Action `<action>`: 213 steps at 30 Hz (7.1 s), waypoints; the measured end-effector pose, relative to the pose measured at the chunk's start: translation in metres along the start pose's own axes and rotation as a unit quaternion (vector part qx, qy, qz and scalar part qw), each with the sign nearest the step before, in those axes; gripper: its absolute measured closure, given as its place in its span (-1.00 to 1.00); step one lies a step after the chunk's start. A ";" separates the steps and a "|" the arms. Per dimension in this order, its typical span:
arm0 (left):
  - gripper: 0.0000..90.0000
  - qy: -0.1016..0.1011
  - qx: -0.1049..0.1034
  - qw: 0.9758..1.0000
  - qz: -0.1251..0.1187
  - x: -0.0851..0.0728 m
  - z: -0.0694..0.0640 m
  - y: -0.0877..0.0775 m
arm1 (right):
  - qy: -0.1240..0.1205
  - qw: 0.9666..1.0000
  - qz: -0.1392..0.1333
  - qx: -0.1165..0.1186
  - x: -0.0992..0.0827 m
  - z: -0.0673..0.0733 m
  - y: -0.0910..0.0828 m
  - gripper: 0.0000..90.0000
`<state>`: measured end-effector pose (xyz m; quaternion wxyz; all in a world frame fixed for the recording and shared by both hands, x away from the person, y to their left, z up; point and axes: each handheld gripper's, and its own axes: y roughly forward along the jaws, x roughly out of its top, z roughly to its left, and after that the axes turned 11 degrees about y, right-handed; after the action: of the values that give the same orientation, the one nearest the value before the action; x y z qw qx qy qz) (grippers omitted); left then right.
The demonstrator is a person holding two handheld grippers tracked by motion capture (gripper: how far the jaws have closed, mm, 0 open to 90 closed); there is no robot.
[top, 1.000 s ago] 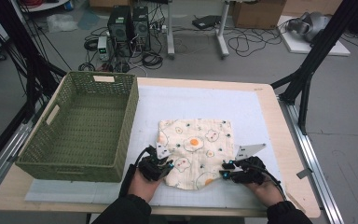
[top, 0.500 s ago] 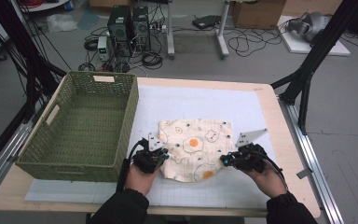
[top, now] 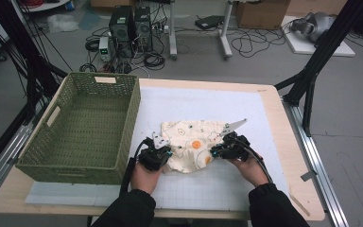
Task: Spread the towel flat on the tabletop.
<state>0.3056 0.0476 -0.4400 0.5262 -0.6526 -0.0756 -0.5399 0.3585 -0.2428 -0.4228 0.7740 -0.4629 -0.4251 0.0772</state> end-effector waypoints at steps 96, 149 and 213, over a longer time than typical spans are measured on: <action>0.66 0.028 0.000 1.000 -0.015 -0.014 -0.004 -0.021 | -0.015 0.998 -0.055 -0.040 -0.016 0.007 0.006 0.68; 0.58 0.045 -0.074 0.996 -0.011 -0.023 -0.020 -0.053 | -0.024 0.998 -0.021 0.060 -0.071 0.028 -0.078 0.56; 0.27 0.064 -0.080 0.992 -0.075 -0.021 -0.009 -0.047 | 0.018 0.994 -0.097 0.039 -0.071 0.005 -0.052 0.06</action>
<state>0.2599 0.0706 -0.4289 0.4340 -0.6490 -0.0468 -0.6230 0.2959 -0.3055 -0.4227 0.8030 -0.3902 -0.4504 0.0104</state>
